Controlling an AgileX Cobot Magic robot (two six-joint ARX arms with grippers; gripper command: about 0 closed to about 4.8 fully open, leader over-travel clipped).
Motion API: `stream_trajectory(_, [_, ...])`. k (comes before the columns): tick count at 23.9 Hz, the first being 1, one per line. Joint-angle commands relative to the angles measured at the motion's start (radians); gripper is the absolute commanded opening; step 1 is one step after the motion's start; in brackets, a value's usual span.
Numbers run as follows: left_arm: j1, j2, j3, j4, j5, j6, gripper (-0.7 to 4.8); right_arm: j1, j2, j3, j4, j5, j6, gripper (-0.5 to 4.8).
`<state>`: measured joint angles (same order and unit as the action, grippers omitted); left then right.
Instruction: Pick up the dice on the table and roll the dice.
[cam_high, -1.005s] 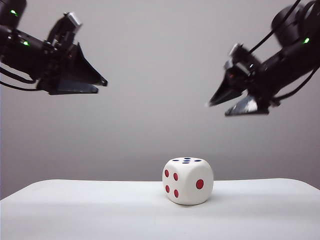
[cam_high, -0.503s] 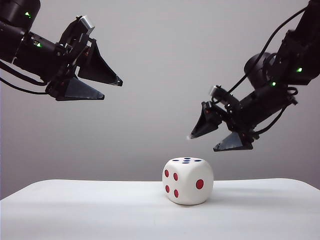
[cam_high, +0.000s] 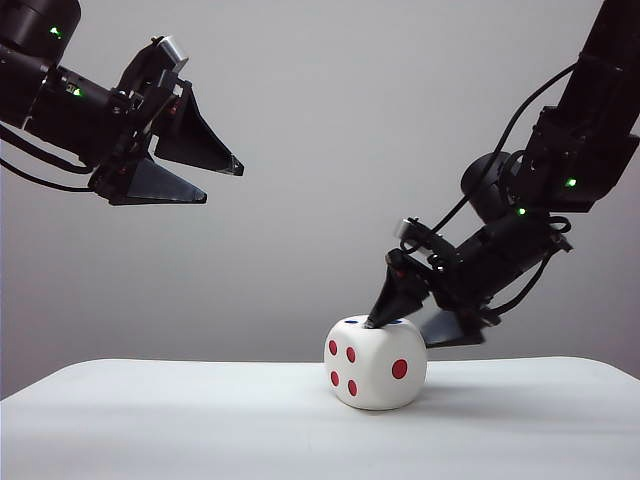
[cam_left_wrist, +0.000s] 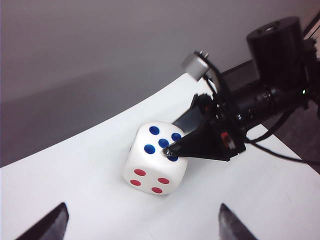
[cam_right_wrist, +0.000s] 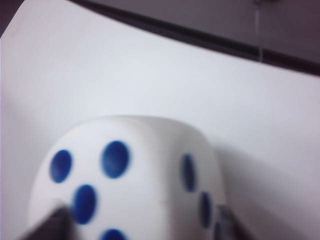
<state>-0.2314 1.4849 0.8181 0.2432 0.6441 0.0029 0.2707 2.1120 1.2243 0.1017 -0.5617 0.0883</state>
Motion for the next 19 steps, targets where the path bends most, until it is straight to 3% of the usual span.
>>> stream_trajectory(1, [-0.001,-0.003,0.002,0.005,0.004,-0.003,3.85,0.005,0.004,0.002,0.017,0.014,-0.002,2.07])
stream_trajectory(2, [-0.001,-0.002,0.002,0.005,0.005,-0.003,3.85,0.005,0.004,0.002,0.024,0.013,-0.002,2.01])
stream_trajectory(5, [-0.001,-0.002,0.002,0.005,0.004,-0.003,3.85,0.005,0.002,0.008,0.029,0.009,0.012,1.17])
stream_trajectory(15, [-0.001,-0.003,0.003,0.005,0.013,-0.024,3.85,0.003,-0.111,0.141,-0.202,-0.047,0.023,1.17])
stream_trajectory(19, [-0.001,-0.005,0.003,0.037,0.097,-0.077,3.81,0.003,-0.204,0.141,-0.293,-0.047,0.008,1.17])
